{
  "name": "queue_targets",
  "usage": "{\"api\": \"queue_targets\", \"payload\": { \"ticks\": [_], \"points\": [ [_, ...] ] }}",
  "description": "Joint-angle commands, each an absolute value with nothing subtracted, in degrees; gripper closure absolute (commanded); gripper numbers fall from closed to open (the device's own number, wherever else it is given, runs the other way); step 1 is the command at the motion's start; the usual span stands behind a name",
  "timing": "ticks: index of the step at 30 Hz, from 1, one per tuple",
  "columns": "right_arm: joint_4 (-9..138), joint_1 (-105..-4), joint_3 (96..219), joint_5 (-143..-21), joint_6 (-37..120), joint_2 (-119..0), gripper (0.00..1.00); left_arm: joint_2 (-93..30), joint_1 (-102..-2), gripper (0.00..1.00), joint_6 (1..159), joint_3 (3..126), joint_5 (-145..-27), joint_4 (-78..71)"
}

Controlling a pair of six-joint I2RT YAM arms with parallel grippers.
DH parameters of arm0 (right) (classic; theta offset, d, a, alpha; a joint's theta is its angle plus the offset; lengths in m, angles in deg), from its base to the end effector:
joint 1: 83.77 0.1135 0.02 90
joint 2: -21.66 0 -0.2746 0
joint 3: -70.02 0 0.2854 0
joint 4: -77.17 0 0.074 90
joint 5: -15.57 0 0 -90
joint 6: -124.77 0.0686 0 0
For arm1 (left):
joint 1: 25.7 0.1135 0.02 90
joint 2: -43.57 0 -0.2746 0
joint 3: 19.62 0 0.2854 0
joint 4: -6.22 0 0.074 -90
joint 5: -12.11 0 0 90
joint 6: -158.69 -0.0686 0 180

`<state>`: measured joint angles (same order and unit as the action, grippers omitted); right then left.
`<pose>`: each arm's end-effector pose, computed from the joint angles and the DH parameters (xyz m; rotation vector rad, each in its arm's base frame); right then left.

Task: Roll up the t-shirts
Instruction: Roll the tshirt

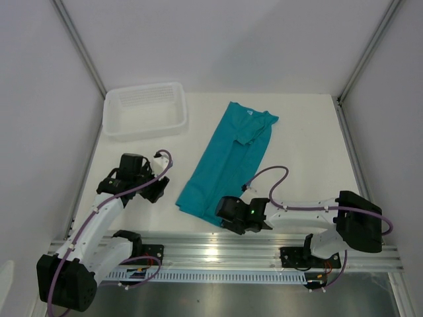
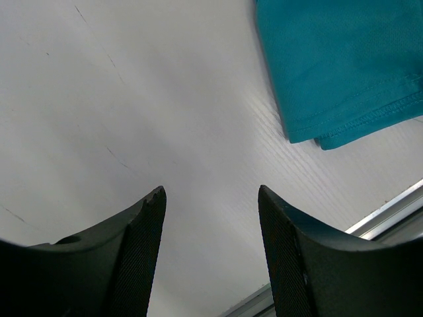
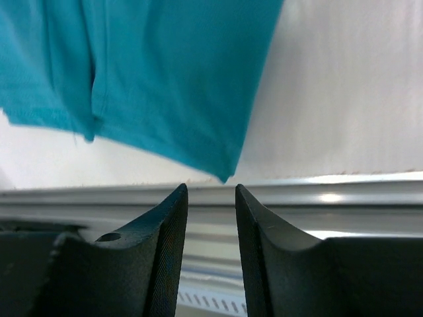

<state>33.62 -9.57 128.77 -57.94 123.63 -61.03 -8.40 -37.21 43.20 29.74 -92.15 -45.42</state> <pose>0.1003 0.2828 0.1409 0.4313 2.7288 0.4846 0.2103 -0.0601 0.2028 0.8840 2.3259 -0.2111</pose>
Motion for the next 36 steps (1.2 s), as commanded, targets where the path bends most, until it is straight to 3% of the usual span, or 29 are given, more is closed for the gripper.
{"api": "queue_targets", "payload": {
  "ticks": [1, 13, 19, 20, 22, 36],
  "points": [
    [34.1, -12.0, 127.5, -56.5, 122.7, -60.3, 0.61, -7.7, -37.6, 0.38, 43.5, 29.2, -93.5, -44.7],
    [43.5, -16.1, 123.6, -62.9, 120.0, -67.5, 0.65, -8.6, -37.6, 0.38, 43.3, 29.4, -93.3, -44.5],
    [41.1, -17.4, 121.6, -62.1, 119.8, -66.8, 0.83, -8.5, -37.6, 0.38, 43.4, 29.3, -93.4, -44.6],
    [39.9, -17.8, 121.1, -61.9, 119.8, -65.6, 0.92, -8.6, -37.6, 0.38, 43.4, 29.4, -93.6, -44.9],
    [36.7, -18.1, 120.3, -60.7, 119.8, -63.8, 1.0, -8.4, -37.6, 0.38, 43.2, 29.4, -94.1, -45.1],
    [19.6, -20.9, 108.9, -59.9, 122.9, -39.7, 1.0, -10.0, -45.6, 0.39, 39.8, 33.6, -97.5, -48.2]
  ]
}}
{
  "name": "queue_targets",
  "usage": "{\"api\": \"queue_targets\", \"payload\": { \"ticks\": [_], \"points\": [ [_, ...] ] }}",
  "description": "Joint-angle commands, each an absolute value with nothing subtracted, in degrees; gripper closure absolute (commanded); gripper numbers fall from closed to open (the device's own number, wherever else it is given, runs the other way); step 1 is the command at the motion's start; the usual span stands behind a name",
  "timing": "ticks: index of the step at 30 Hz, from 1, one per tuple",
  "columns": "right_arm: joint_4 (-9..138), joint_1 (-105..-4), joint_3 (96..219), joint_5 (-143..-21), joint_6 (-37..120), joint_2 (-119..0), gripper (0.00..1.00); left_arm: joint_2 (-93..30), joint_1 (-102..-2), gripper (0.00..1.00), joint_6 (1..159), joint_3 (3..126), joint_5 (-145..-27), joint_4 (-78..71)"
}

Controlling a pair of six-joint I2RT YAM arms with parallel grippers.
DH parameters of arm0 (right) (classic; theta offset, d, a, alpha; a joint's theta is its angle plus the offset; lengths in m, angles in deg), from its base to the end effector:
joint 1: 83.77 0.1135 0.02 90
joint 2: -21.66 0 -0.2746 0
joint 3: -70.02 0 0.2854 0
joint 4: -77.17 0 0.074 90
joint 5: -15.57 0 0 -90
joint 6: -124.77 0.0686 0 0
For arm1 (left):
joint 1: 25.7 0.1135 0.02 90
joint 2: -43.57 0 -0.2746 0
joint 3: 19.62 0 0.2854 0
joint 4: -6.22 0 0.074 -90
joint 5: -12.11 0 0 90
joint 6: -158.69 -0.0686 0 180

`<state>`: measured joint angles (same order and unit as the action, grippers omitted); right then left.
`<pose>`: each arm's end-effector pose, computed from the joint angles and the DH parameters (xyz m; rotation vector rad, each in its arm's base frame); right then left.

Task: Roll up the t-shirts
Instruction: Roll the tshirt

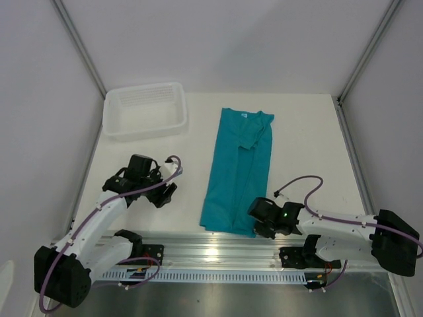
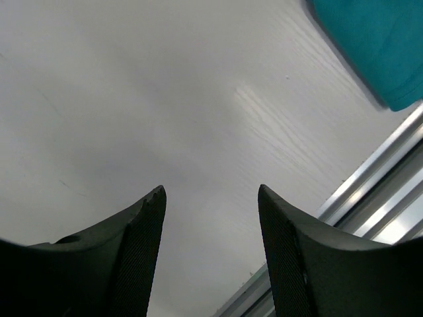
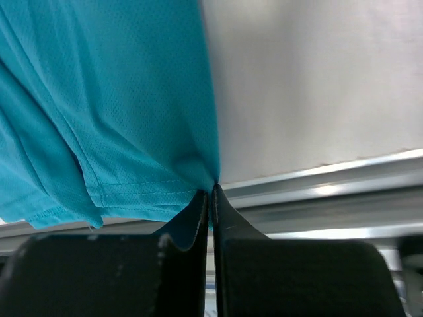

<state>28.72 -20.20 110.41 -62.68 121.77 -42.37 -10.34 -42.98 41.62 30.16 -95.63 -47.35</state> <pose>0.1036 0.1770 0.1116 0.6225 2.7749 0.3591 0.2013 -0.0845 0.1971 1.0635 2.3055 -0.3317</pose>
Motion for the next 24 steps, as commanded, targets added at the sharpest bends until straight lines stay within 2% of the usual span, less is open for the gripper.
{"api": "queue_targets", "payload": {
  "ticks": [1, 4, 9, 12, 20, 24],
  "points": [
    [18.6, -21.3, 108.5, -60.0, 122.8, -37.8, 1.0, -9.8, -47.2, 0.39, 39.9, 35.2, -97.6, -49.0],
    [17.0, -22.1, 108.4, -59.7, 121.9, -35.4, 0.98, -8.9, -50.9, 0.39, 39.4, 38.2, -97.8, -51.1],
    [18.0, -23.7, 109.9, -61.0, 118.4, -35.7, 0.75, -6.2, -58.2, 0.38, 36.5, 40.2, -96.8, -54.0],
    [15.9, -23.8, 112.2, -61.1, 116.3, -36.3, 0.68, -5.7, -65.0, 0.38, 33.8, 40.1, -94.5, -54.7],
    [5.5, -25.8, 119.7, -62.8, 111.7, -32.5, 0.59, -6.0, -83.1, 0.35, 14.5, 33.9, -87.7, -43.3],
    [8.9, -30.3, 115.5, -65.3, 110.4, -31.3, 0.6, -15.1, -87.9, 0.36, 3.3, 31.4, -85.4, -36.3]
  ]
}}
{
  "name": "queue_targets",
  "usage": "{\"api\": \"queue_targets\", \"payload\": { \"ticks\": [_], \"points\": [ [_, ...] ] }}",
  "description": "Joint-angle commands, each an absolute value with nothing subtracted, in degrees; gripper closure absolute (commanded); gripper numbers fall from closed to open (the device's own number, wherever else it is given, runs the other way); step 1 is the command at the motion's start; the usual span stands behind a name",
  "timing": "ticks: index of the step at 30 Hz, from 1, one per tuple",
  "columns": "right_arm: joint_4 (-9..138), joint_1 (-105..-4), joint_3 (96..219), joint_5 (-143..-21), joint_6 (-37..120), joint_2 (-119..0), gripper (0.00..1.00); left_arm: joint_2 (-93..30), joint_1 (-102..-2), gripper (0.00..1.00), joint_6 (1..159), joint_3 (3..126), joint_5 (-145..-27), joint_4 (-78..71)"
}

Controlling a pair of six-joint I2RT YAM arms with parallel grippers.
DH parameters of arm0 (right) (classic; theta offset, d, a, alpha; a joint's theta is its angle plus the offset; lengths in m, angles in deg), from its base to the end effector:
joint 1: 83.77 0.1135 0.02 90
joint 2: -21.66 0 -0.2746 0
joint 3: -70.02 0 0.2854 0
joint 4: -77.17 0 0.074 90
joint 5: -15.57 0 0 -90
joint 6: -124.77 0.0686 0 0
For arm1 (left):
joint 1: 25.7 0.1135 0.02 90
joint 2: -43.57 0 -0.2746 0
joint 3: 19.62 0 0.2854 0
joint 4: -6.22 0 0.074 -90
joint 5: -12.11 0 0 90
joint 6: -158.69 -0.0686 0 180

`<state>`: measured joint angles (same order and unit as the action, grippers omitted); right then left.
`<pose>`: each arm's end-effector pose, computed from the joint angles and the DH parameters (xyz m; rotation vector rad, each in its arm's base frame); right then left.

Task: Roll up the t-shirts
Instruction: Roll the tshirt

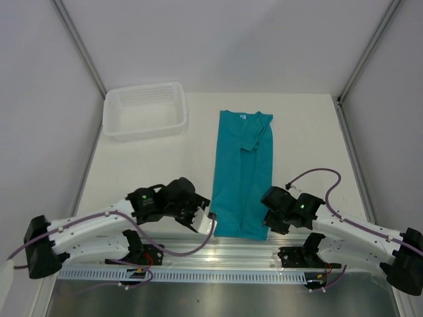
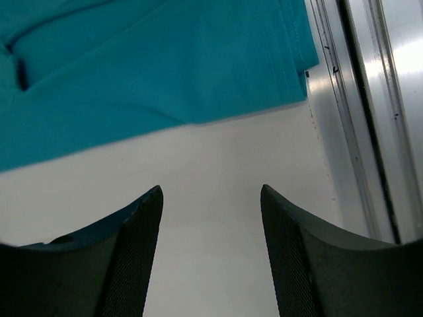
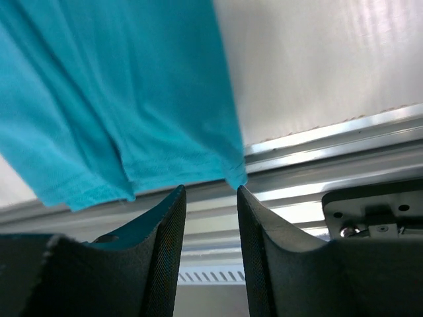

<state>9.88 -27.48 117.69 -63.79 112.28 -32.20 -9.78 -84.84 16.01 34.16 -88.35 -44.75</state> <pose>0.1115 0.1444 0.1689 0.5618 2.7903 0.2761 0.1080 -0.2050 0.2267 2.0747 1.3070 -0.2735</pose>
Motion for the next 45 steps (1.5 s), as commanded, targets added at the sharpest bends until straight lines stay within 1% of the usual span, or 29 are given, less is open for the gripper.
{"api": "queue_targets", "payload": {
  "ticks": [1, 4, 6, 8, 13, 19, 28, 35, 39, 41, 45],
  "points": [
    [11.9, -32.1, 114.6, -66.3, 110.0, -31.4, 0.6, -17.7, -88.8, 0.37, 1.1, 30.7, -86.0, -35.1],
    [15.4, -33.2, 112.6, -68.4, 109.2, -32.7, 0.6, -19.7, -91.2, 0.37, -4.0, 28.4, -88.5, -33.9],
    [16.4, -33.8, 112.4, -67.9, 108.8, -34.2, 0.6, -20.8, -91.8, 0.33, -6.5, 26.9, -91.1, -34.0],
    [18.4, -33.8, 111.9, -68.2, 108.1, -36.5, 0.6, -21.8, -92.8, 0.32, -8.6, 24.9, -93.1, -33.9],
    [21.8, -34.0, 110.2, -69.2, 108.2, -38.2, 0.62, -22.8, -94.7, 0.34, -9.3, 22.6, -94.6, -31.8],
    [22.1, -35.3, 107.8, -69.9, 108.2, -37.2, 0.62, -23.6, -94.7, 0.34, -10.9, 24.2, -94.0, -31.2],
    [17.8, -35.4, 109.4, -69.1, 107.3, -34.4, 0.62, -27.5, -94.8, 0.34, -7.9, 27.3, -95.0, -28.3],
    [15.5, -35.5, 108.4, -68.1, 106.9, -32.3, 0.62, -34.1, -95.8, 0.35, -3.6, 29.9, -94.1, -25.3],
    [16.3, -36.1, 107.2, -68.6, 106.8, -31.3, 0.63, -34.3, -95.9, 0.35, -3.0, 28.5, -96.8, -25.0],
    [17.0, -36.0, 105.8, -69.6, 107.6, -29.9, 0.63, -34.4, -95.9, 0.35, -0.2, 29.1, -98.0, -24.5],
    [17.0, -36.0, 105.8, -68.2, 107.4, -28.4, 0.63, -34.7, -95.9, 0.37, 0.8, 29.4, -95.8, -23.8]
  ]
}}
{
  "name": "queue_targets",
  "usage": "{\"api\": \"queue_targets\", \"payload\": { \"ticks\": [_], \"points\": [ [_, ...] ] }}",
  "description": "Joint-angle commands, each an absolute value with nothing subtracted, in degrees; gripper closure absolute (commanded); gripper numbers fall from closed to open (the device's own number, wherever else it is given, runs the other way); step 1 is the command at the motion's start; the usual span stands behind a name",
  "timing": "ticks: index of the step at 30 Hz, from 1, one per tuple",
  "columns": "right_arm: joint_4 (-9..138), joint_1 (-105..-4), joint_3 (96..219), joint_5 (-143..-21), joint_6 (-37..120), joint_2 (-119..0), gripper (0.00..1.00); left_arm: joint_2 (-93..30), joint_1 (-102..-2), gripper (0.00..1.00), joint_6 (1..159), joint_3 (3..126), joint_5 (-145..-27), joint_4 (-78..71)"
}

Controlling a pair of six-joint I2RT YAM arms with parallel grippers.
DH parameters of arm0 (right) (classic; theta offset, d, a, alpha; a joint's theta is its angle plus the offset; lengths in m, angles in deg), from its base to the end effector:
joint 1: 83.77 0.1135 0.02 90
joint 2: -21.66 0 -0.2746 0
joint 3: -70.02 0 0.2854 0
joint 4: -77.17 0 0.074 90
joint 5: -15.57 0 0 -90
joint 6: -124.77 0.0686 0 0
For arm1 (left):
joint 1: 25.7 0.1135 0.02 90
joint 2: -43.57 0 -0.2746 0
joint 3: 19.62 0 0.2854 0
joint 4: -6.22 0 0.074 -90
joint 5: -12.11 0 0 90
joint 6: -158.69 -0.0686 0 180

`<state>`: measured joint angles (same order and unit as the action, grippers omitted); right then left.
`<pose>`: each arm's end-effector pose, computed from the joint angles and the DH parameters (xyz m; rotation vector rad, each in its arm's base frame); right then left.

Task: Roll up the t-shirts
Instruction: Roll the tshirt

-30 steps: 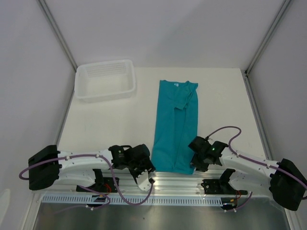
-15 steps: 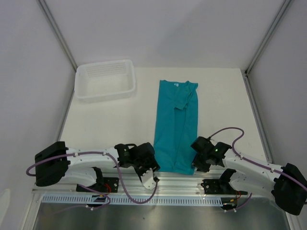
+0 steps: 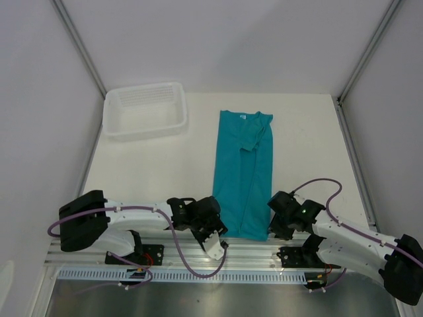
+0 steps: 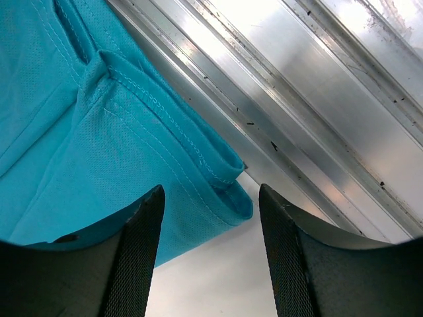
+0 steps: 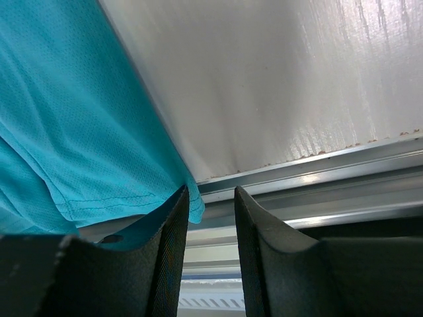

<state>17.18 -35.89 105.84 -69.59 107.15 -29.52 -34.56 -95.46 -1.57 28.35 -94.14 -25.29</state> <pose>0.1110 0.1141 0.1141 0.6372 2.8597 0.2649 0.0777 -0.2662 0.1157 2.4974 0.8079 -0.3716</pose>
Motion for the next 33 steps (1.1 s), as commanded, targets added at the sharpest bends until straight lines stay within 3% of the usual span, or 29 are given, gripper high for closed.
{"api": "queue_targets", "payload": {
  "ticks": [1, 7, 15, 16, 19, 23, 33],
  "points": [
    [17.4, -36.0, 105.8, -68.4, 107.5, -28.9, 0.63, -34.3, -95.9, 0.38, 0.0, 29.1, -95.6, -23.9],
    [22.8, -36.0, 105.9, -70.5, 106.2, -31.9, 0.63, -35.6, -95.9, 0.39, 1.5, 28.1, -94.8, -23.5],
    [25.5, -36.1, 105.9, -71.5, 105.7, -33.2, 0.63, -37.5, -95.9, 0.52, 3.4, 28.9, -95.3, -19.5],
    [25.4, -36.1, 105.9, -71.4, 105.6, -33.2, 0.64, -37.7, -95.9, 0.55, 3.3, 29.0, -95.2, -19.5],
    [22.9, -35.9, 107.1, -70.3, 106.2, -32.3, 0.65, -38.4, -95.9, 0.78, 3.2, 29.3, -94.2, -19.5],
    [14.8, -35.0, 110.6, -66.4, 106.5, -29.1, 0.64, -38.5, -95.9, 0.99, 5.1, 30.2, -93.7, -19.9],
    [19.9, -34.5, 109.6, -68.8, 103.7, -32.9, 0.6, -37.5, -95.1, 0.99, 12.9, 33.3, -92.7, -19.0]
  ]
}}
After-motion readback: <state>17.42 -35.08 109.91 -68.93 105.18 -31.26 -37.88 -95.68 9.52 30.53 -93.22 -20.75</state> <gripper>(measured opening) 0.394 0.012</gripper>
